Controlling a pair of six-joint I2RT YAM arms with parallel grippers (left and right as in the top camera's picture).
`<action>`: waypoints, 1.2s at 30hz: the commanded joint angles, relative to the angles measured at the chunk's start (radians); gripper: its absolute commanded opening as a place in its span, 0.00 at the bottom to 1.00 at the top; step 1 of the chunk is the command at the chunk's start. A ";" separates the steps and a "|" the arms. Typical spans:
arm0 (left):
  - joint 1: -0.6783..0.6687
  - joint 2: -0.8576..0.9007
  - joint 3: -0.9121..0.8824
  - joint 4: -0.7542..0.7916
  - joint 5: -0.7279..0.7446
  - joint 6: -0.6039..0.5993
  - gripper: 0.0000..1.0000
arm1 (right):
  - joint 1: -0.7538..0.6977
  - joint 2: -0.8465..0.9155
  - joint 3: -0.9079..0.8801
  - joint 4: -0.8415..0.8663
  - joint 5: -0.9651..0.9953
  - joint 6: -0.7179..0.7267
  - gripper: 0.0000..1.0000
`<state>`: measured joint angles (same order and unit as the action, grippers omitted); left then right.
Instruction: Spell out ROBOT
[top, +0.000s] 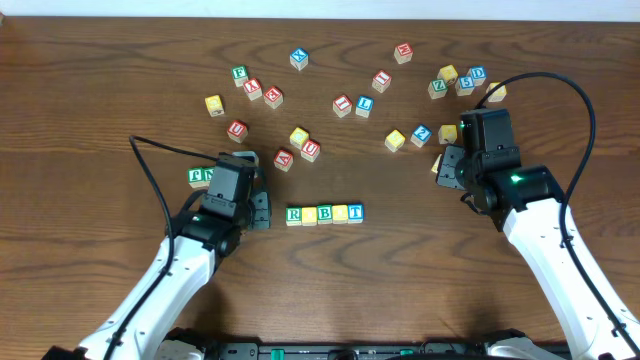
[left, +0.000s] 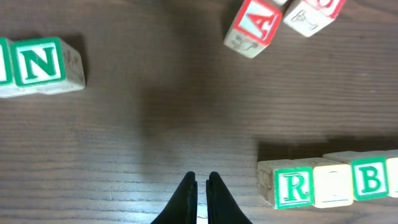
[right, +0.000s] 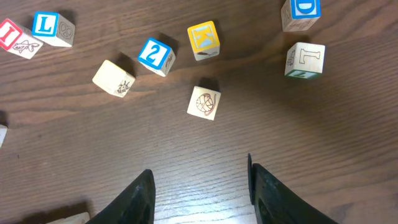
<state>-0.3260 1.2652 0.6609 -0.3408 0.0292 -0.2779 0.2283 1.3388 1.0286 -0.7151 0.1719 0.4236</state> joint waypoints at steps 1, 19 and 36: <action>0.004 0.063 -0.010 -0.002 -0.022 -0.035 0.07 | -0.006 -0.017 0.021 0.000 0.001 -0.009 0.44; 0.004 0.169 -0.010 0.054 0.030 -0.026 0.07 | -0.006 -0.017 0.021 0.001 0.010 -0.010 0.42; -0.083 0.201 -0.010 0.066 0.034 -0.023 0.08 | -0.006 -0.017 0.021 0.004 0.009 -0.010 0.42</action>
<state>-0.3874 1.4509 0.6609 -0.2787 0.0544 -0.2958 0.2283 1.3388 1.0286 -0.7136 0.1722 0.4236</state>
